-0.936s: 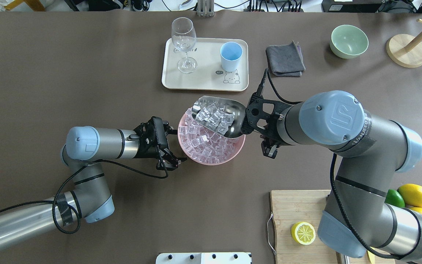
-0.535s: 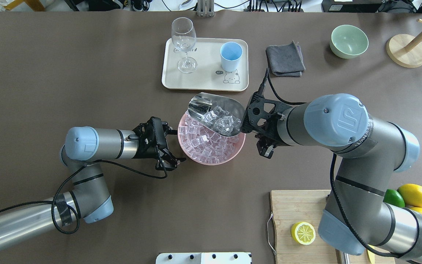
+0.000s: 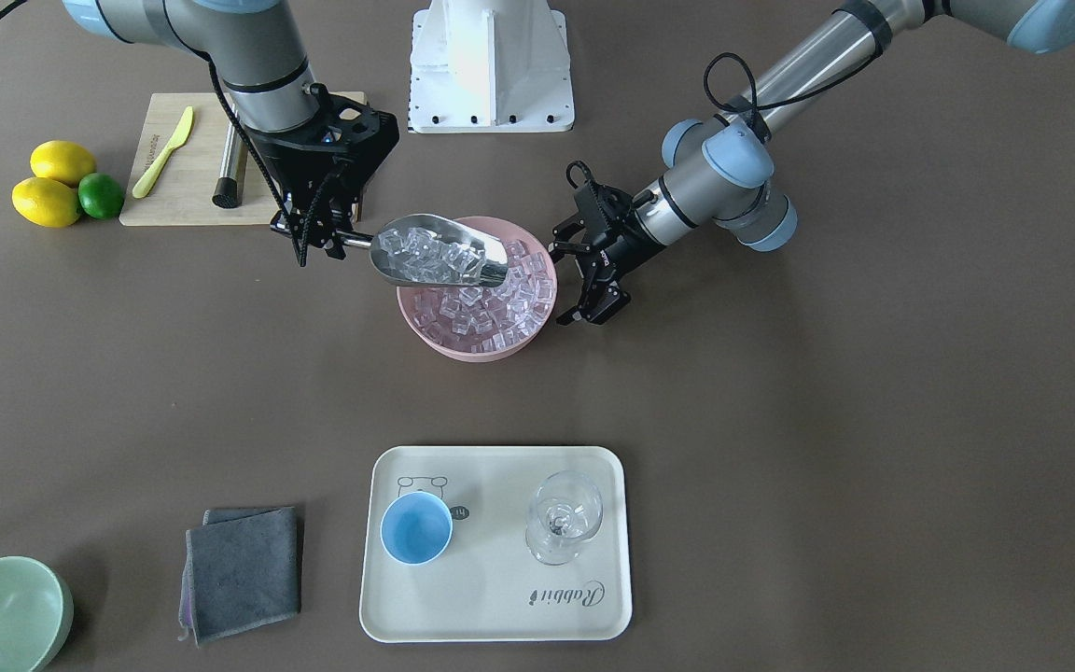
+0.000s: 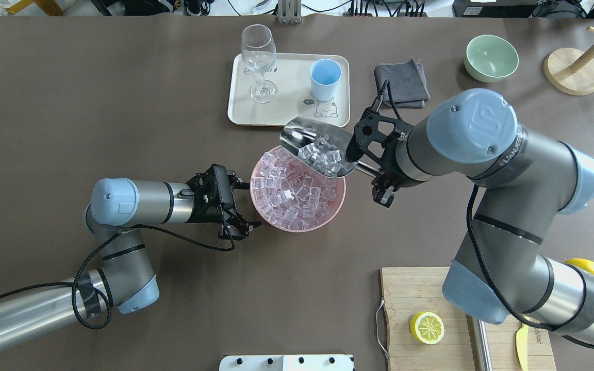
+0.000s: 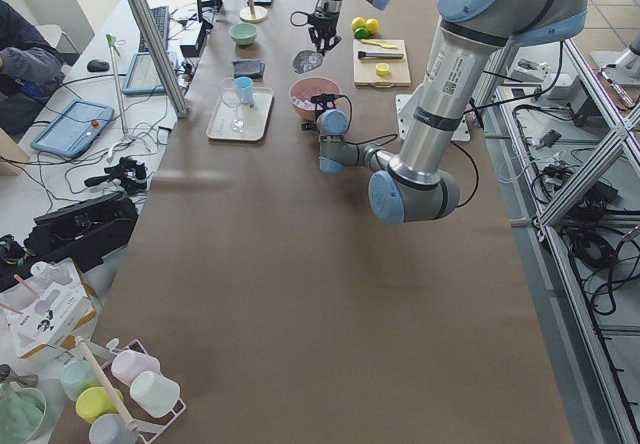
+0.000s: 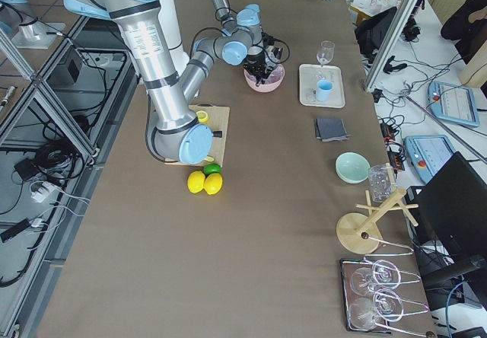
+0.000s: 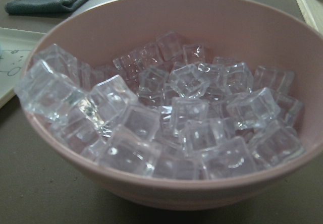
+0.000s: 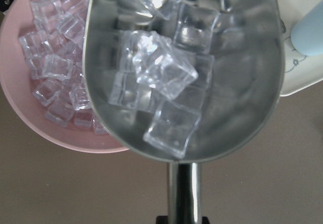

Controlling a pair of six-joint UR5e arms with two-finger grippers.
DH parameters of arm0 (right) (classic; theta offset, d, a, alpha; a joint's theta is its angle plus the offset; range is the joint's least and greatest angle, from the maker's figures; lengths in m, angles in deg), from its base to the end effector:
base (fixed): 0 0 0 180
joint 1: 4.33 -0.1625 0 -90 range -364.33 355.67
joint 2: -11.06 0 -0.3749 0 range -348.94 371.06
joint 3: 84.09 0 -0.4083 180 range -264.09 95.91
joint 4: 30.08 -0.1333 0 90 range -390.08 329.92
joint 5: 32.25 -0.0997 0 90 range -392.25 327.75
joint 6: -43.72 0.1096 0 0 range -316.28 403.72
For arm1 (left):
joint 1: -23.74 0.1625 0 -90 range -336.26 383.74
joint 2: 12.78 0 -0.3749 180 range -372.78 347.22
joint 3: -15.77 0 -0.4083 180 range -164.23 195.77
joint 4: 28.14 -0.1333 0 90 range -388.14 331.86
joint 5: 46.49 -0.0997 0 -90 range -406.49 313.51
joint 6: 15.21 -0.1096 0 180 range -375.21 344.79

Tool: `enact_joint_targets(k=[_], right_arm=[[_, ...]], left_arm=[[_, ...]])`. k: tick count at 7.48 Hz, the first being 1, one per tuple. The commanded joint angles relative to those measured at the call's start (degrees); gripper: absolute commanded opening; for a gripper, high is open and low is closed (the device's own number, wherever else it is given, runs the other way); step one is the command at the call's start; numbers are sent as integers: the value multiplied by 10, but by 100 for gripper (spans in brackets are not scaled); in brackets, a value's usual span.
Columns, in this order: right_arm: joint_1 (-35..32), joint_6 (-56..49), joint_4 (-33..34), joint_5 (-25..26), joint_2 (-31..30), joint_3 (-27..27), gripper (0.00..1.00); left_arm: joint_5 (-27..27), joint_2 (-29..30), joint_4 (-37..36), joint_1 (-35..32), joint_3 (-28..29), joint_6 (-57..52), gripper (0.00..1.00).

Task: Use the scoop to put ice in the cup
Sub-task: 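Drag the scoop through the ice and lift it out full with the right gripper, then carry the filled scoop over the light-blue cup with the right gripper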

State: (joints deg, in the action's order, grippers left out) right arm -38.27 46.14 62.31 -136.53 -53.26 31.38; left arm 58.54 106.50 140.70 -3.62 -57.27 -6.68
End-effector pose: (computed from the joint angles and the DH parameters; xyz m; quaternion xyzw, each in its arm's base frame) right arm -0.4087 -0.4032 0.1774 0.3021 -0.2989 -0.4536 0.7834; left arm 0.5611 -0.4084 0.3006 0.5226 0.4865 0.3988 0.5755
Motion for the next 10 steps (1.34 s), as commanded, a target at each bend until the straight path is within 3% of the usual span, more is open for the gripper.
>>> enact_joint_targets(k=[1,3,6,8,10], right_arm=[[-103,20,119,-131,46,-30,0],[-146,127,142,-194,81,-91,0],[-176,144,218,-269,169,-217,0],[-176,124,311,-269,233,-267,0],[-176,55,366,-260,304,-363,0]], left_arm=[[0,0,0,-1,0,1,98],[1,0,0,0,0,1,98],[1,0,0,0,0,1,98],[1,-1,0,0,0,1,98],[1,-4,0,0,0,1,98]])
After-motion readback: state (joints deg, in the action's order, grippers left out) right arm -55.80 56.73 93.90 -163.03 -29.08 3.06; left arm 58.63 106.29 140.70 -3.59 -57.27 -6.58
